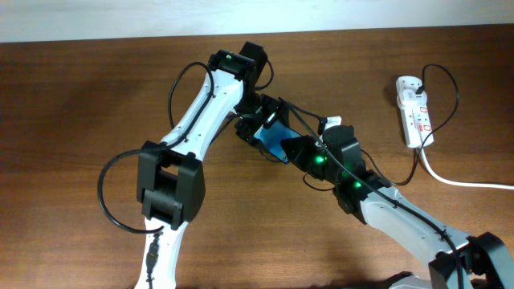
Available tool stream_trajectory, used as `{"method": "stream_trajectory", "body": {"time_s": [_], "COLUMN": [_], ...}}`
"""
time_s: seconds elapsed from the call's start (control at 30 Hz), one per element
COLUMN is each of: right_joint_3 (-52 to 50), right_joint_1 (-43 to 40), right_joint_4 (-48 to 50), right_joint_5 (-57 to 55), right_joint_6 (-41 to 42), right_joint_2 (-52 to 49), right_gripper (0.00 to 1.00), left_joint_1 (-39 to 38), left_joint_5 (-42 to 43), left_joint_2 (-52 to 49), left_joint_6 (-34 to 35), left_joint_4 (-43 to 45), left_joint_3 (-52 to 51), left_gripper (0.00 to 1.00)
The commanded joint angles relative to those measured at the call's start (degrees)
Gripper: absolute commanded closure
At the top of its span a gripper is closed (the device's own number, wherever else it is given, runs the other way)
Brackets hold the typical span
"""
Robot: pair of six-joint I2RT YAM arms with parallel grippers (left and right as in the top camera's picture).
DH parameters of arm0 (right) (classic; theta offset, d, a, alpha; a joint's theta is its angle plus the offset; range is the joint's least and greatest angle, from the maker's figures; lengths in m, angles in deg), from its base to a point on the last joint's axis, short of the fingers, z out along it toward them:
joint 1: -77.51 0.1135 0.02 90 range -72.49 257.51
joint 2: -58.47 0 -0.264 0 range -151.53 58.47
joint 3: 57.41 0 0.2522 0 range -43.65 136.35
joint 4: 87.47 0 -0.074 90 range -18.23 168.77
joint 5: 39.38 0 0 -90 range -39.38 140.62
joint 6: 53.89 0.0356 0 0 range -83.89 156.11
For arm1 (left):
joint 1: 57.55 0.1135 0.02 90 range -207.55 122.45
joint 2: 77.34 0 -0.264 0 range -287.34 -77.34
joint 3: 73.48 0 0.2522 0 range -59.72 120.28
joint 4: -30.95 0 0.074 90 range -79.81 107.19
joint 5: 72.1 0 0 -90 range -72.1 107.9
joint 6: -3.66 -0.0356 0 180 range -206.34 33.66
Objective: Plug charger to phone and switch on socket
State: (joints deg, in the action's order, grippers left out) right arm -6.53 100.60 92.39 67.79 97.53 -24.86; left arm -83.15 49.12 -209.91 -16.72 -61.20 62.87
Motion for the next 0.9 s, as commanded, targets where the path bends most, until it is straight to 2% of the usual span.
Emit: {"method": "stream_trajectory", "body": {"time_s": [0.0, 0.07, 0.17, 0.2, 0.3, 0.33, 0.4, 0.67, 0.7, 0.8, 0.83, 0.87], "right_joint_3": [1.16, 1.16, 1.16, 1.16, 1.16, 1.16, 1.16, 1.16, 1.16, 1.16, 1.16, 1.16], "right_joint_1": [0.63, 0.63, 0.61, 0.61, 0.61, 0.61, 0.52, 0.50, 0.39, 0.39, 0.39, 0.39], "right_joint_4": [0.35, 0.35, 0.35, 0.37, 0.35, 0.37, 0.37, 0.37, 0.37, 0.33, 0.33, 0.33], "right_joint_5": [0.17, 0.17, 0.13, 0.13, 0.13, 0.13, 0.13, 0.07, 0.02, -0.57, -0.92, -1.38], "right_joint_6": [-3.45, -3.45, -2.60, -2.36, -2.36, -2.36, -2.36, -1.09, -1.09, -1.09, -1.09, -1.09], "right_joint_2": [-0.42, -0.42, -0.42, -0.42, -0.42, -0.42, -0.42, -0.42, -0.42, -0.42, -0.42, -0.42], "right_gripper": [0.96, 0.96, 0.96, 0.96, 0.96, 0.96, 0.96, 0.96, 0.96, 0.96, 0.96, 0.96], "left_joint_1": [-0.13, -0.13, -0.13, -0.13, -0.13, -0.13, -0.13, 0.02, 0.20, 1.46, 1.79, 2.43], "left_joint_5": [0.90, 0.87, 0.90, 0.90, 0.90, 0.90, 0.87, 0.42, 0.46, 1.09, 1.09, 1.09], "left_joint_2": [0.37, 0.37, 0.37, 0.37, 0.37, 0.37, 0.37, 0.37, 0.37, 0.37, 0.37, 0.37], "left_joint_6": [0.68, 0.68, 0.68, 0.68, 0.66, 0.66, 0.66, 0.61, -0.37, -11.13, -12.37, -12.96], "left_joint_4": [-0.46, -0.46, 0.15, 0.39, 0.35, 0.35, 0.37, 1.92, 2.84, 5.86, 6.01, 6.16], "left_joint_3": [1.27, 1.27, 1.27, 1.27, 1.27, 1.27, 1.27, 1.27, 1.27, 1.27, 1.27, 1.27], "left_gripper": [0.86, 0.84, 0.76, 0.69, 0.60, 0.60, 0.51, 0.46, 0.47, 0.41, 0.37, 0.37]}}
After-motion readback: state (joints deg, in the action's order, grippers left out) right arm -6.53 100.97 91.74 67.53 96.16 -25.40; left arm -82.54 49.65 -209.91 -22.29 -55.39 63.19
